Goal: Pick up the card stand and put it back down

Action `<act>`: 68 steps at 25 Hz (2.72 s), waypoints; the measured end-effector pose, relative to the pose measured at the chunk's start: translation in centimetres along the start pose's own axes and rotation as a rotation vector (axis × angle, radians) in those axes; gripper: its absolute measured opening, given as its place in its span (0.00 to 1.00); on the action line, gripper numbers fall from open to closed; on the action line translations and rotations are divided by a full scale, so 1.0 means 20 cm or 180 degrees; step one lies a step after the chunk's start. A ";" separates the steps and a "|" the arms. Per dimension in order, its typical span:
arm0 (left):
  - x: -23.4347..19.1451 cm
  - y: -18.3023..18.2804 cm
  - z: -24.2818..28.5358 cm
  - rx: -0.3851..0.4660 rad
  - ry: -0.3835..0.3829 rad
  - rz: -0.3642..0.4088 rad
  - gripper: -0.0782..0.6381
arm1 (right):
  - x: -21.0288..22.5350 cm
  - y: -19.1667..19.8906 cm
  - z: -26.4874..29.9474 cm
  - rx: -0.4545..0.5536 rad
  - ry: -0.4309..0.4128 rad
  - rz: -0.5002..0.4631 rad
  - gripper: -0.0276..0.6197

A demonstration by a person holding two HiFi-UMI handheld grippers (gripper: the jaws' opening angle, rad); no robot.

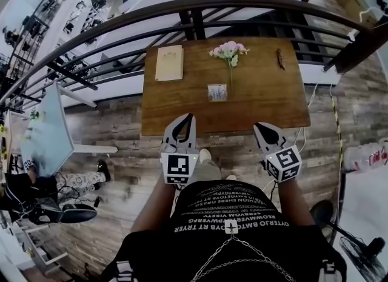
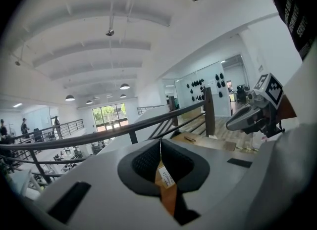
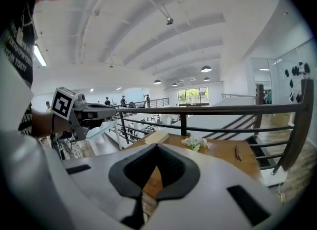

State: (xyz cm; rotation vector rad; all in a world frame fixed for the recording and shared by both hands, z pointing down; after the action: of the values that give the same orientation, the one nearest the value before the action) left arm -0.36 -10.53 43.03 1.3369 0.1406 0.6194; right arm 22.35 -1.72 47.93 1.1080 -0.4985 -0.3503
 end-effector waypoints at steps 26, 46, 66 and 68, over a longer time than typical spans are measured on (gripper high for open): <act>-0.43 0.03 0.65 0.0047 0.0363 -0.0025 0.15 | 0.22 -0.29 0.64 -0.0125 0.0249 0.0016 0.06; -0.58 0.12 0.77 0.0019 0.0694 -0.0022 0.15 | 0.18 -0.27 0.80 -0.0474 0.0398 0.0017 0.06; -0.48 0.04 0.83 -0.0085 0.0534 0.0115 0.15 | 0.55 0.53 1.00 -0.1245 -0.0145 0.0654 0.07; -0.47 0.06 0.83 -0.0149 0.0510 0.0108 0.15 | 0.59 0.59 1.05 -0.1324 -0.0212 0.0722 0.08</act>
State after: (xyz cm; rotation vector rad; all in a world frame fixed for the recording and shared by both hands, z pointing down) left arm -1.30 -29.53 45.88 1.2462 0.2323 0.7545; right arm 21.13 -18.80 68.67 0.6317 -0.5737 -0.2761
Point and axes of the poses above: the fingertips, and each gripper's own axes: z forward along the fingers, x to its right, y out of its underside, the point moved 5 cm from there along -z, backward along the fingers, and after that the axes turned 13 degrees about -y, right-handed, at the moved point
